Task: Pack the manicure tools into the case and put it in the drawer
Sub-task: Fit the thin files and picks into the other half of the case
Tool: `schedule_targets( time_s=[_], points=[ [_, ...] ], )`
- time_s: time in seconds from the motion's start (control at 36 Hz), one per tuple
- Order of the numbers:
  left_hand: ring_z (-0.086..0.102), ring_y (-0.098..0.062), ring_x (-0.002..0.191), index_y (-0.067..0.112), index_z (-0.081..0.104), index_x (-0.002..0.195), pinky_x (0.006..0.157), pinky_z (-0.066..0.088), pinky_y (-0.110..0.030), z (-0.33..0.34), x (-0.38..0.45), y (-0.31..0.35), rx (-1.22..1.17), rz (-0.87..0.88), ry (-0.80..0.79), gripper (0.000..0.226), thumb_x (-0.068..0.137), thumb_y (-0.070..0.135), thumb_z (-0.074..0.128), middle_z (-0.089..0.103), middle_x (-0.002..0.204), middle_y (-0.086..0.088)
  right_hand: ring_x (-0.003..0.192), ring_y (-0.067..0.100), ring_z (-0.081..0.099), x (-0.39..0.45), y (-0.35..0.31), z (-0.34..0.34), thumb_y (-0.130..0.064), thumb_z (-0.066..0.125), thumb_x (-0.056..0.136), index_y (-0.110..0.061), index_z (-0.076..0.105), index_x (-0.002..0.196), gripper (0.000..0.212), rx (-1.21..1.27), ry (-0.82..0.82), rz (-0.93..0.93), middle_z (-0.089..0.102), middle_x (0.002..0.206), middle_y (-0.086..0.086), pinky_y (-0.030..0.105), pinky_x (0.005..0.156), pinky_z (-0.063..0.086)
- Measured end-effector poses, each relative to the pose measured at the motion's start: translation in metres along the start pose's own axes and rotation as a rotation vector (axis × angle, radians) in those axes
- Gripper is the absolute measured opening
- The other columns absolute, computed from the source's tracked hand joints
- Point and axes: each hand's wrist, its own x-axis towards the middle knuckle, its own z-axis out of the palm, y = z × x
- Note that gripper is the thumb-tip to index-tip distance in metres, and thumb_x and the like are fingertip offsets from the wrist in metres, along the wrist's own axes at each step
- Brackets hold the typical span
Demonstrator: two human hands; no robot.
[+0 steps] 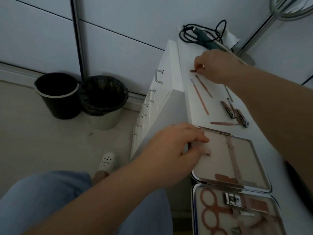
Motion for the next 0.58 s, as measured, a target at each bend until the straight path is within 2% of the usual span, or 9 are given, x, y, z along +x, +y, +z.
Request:
schedule_targets(
  time_s=[0.14,0.19,0.33,0.44,0.5,0.56,0.58],
  points=[
    [0.051,0.001,0.107,0.024,0.066,0.103,0.097,0.039,-0.026,0.001,0.0,0.001,-0.026,-0.012,0.005,0.02,0.086,0.021,0.057,0.06,0.111,0.014,0.092,0.029,0.051,-0.002,0.001,0.006,-0.022,0.043,0.094,-0.012,0.056,0.104,0.019,-0.028,0.053,0.004,0.055,0.103,0.013,0.037,0.069,0.04],
    [0.051,0.002,0.106,0.023,0.067,0.102,0.096,0.039,-0.024,0.001,-0.001,0.003,-0.019,-0.003,0.013,0.02,0.085,0.02,0.058,0.06,0.11,0.013,0.085,0.026,0.048,-0.003,-0.001,0.005,-0.019,0.041,0.095,-0.01,0.055,0.102,0.017,0.0,0.108,0.019,0.055,0.099,0.012,0.035,0.064,0.037],
    [0.054,0.0,0.1,0.024,0.068,0.097,0.093,0.041,-0.025,0.001,0.0,0.008,0.053,-0.015,0.051,0.018,0.082,0.021,0.059,0.063,0.105,0.013,0.073,0.019,0.046,-0.022,-0.016,-0.015,-0.017,0.041,0.095,-0.01,0.054,0.098,0.015,0.134,0.263,0.078,0.058,0.087,0.009,0.032,0.06,0.038],
    [0.054,0.001,0.099,0.028,0.069,0.097,0.094,0.041,-0.025,0.0,0.001,0.014,0.064,-0.065,0.065,0.019,0.08,0.021,0.063,0.065,0.104,0.014,0.075,0.022,0.051,-0.057,-0.044,-0.028,-0.02,0.042,0.094,-0.013,0.054,0.098,0.014,0.326,0.302,0.16,0.054,0.085,0.005,0.031,0.062,0.037],
    [0.053,0.008,0.098,0.031,0.067,0.1,0.091,0.041,-0.017,-0.004,0.002,0.017,-0.02,-0.135,0.013,0.023,0.078,0.027,0.066,0.065,0.104,0.017,0.076,0.02,0.049,-0.081,-0.058,-0.032,-0.019,0.043,0.094,-0.013,0.054,0.099,0.014,0.43,0.337,0.175,0.054,0.088,0.005,0.032,0.064,0.037],
    [0.049,0.021,0.094,0.035,0.066,0.102,0.08,0.034,0.001,-0.011,0.002,0.023,-0.13,-0.164,-0.051,0.026,0.077,0.029,0.067,0.061,0.1,0.025,0.077,0.019,0.049,-0.107,-0.07,-0.037,-0.018,0.045,0.093,-0.013,0.054,0.098,0.011,0.526,0.388,0.172,0.055,0.088,0.004,0.03,0.066,0.038],
    [0.047,0.025,0.093,0.037,0.066,0.101,0.076,0.031,0.005,-0.014,0.002,0.026,-0.165,-0.15,-0.043,0.026,0.077,0.03,0.067,0.06,0.098,0.028,0.077,0.016,0.048,-0.121,-0.075,-0.039,-0.017,0.047,0.092,-0.015,0.054,0.095,0.008,0.569,0.412,0.165,0.055,0.087,0.002,0.029,0.065,0.038]
  ],
)
